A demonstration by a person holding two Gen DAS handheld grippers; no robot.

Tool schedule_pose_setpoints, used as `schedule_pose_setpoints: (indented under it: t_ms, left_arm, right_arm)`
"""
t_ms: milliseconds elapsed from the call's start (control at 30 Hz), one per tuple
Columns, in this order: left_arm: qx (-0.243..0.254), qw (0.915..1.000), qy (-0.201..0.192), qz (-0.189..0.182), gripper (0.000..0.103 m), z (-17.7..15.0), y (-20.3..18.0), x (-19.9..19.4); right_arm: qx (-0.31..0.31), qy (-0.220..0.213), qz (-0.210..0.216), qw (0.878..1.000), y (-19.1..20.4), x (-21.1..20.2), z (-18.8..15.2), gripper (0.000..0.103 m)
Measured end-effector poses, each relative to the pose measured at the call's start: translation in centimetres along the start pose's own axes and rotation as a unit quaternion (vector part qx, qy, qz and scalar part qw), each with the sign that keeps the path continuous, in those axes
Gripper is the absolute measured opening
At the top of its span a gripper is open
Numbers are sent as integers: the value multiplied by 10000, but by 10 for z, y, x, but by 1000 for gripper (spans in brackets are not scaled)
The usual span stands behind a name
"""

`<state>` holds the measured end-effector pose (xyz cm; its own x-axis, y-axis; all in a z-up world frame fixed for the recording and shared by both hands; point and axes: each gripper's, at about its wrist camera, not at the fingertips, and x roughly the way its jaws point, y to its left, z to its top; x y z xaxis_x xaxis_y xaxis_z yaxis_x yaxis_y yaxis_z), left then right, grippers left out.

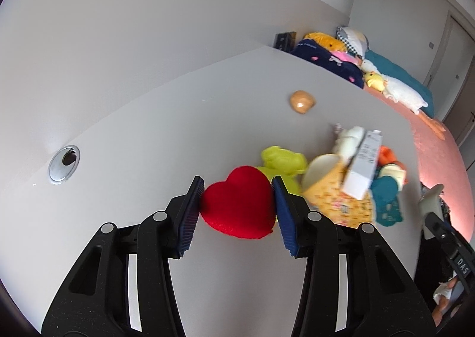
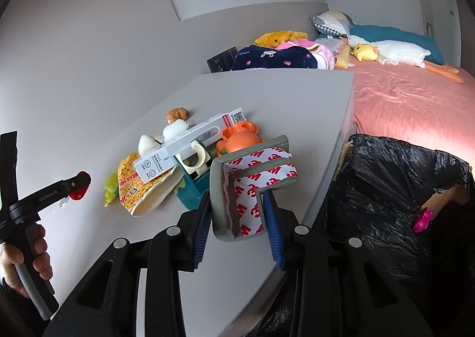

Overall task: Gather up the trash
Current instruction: 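Grasp the red-and-white tape box with the right tool while the left tool grasps the red heart, then carry box and heart over the black trash bag while both tools open to drop them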

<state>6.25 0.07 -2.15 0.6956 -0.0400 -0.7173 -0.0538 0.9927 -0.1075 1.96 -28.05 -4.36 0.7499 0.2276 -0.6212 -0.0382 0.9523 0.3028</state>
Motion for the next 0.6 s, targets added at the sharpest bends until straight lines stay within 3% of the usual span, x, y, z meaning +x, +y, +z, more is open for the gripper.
schedule_pose_setpoints:
  t_ms: [600]
  left_arm:
    - [569, 9968, -9, -558, 47, -8, -89, -11]
  right_arm:
    - [219, -253, -108, 9994, -41, -44, 0, 37]
